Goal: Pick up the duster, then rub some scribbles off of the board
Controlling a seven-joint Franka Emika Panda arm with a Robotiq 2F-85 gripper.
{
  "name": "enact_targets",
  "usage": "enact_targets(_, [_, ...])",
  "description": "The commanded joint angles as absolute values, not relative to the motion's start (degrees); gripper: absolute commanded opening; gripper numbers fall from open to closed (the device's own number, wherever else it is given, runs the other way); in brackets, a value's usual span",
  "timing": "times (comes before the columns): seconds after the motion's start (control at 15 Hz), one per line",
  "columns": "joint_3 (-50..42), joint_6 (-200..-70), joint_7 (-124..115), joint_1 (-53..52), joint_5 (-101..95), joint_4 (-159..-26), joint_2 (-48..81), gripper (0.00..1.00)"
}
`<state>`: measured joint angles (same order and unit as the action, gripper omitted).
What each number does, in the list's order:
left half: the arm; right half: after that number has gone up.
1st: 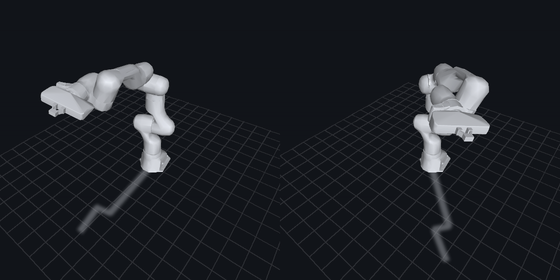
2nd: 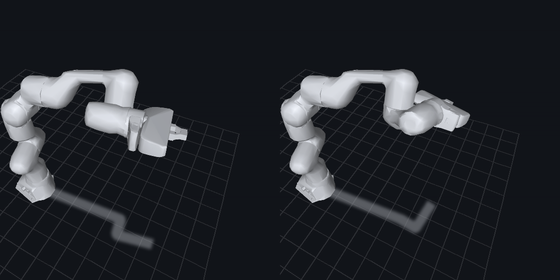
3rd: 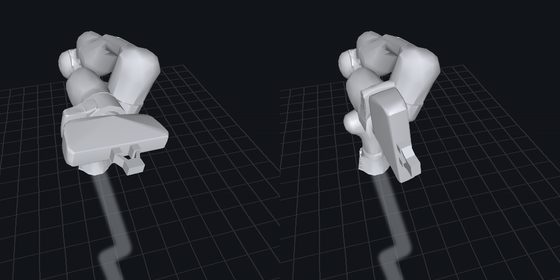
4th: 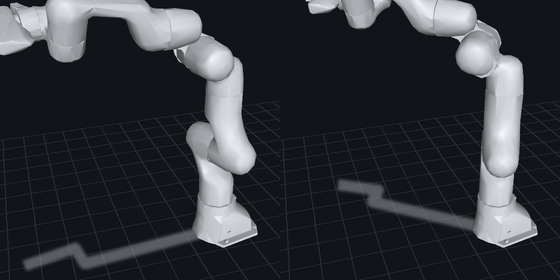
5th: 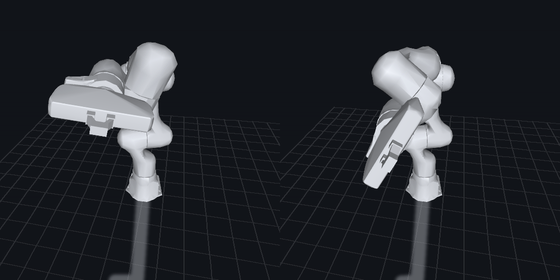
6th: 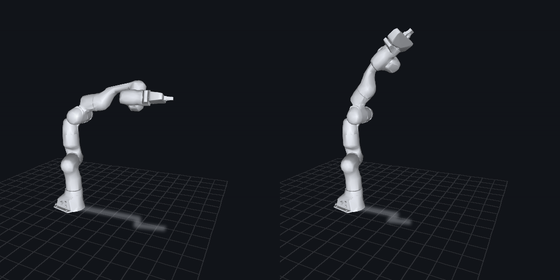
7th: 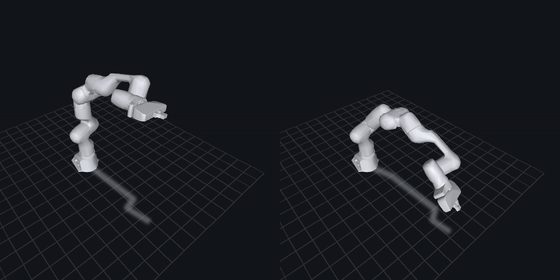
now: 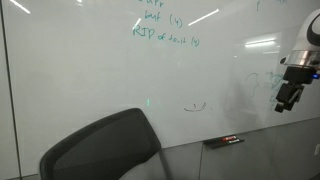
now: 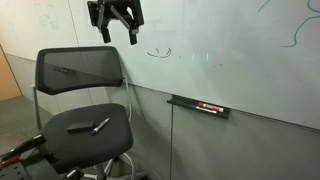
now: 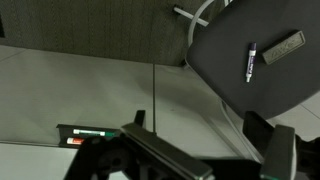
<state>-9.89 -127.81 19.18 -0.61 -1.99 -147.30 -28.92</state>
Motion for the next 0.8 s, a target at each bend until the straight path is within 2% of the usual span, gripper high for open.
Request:
enact_targets(0.0, [-9.4, -130.3, 21.9, -2.6, 0.1, -144.3, -22.8, 1.0])
enact_targets(0.33, [-7.1, -134.7, 27.4, -7.3, 3.8, -136.1, -6.6, 1.0])
enact_targets(0.73, [-0.2, -137.4, 40.2, -4.6, 15.1, -124.0, 12.9, 1.0])
